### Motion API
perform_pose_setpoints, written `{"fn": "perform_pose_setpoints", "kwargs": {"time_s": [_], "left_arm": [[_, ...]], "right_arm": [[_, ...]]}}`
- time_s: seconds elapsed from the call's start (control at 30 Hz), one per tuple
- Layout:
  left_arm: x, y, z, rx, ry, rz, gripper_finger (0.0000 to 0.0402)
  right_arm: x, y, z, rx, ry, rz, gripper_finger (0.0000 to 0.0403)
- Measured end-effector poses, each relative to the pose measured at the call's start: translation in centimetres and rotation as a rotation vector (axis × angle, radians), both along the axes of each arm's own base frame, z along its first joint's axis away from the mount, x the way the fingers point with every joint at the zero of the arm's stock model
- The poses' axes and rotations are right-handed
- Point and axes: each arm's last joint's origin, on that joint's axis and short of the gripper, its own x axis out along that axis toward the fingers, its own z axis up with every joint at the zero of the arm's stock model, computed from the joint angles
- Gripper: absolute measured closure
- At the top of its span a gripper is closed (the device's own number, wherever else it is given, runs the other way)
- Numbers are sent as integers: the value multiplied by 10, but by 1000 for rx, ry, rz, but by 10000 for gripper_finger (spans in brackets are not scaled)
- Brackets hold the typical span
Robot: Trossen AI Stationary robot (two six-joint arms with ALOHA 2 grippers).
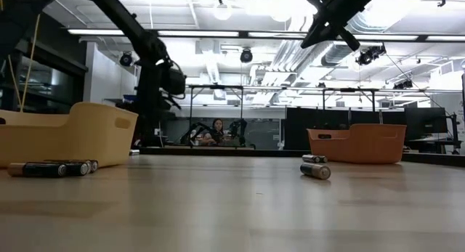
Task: Sort batteries
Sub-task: Put the silver battery into the orange bin
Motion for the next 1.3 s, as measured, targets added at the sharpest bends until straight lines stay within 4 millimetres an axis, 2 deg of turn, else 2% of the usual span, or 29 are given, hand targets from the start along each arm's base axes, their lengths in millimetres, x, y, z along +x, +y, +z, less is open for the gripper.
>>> {"fn": "perform_pose_setpoints", "kwargs": {"time_s": [0.2,0.53,0.8,0.97,1.07,1.17,1.27,1.3], "left_arm": [[-6,11,-3,50,-13,32,270],[-19,25,-12,9,-60,86,271],[-16,26,-37,-84,-47,86,271],[-14,25,-42,-101,-39,76,271],[-12,23,-42,-122,-27,-4,273],[-10,19,-43,-145,5,-67,298],[-8,14,-43,-186,0,-85,365],[-7,13,-43,-209,-18,-84,374]], "right_arm": [[1,0,1,-4,-9,0,402],[1,0,1,-3,-10,-1,402],[1,0,1,3,-15,-4,402],[1,0,1,11,-22,-10,402],[1,0,1,11,-22,-10,402],[1,0,1,10,-20,-9,402],[1,0,1,9,-20,-8,402],[1,0,1,9,-20,-8,402]]}}
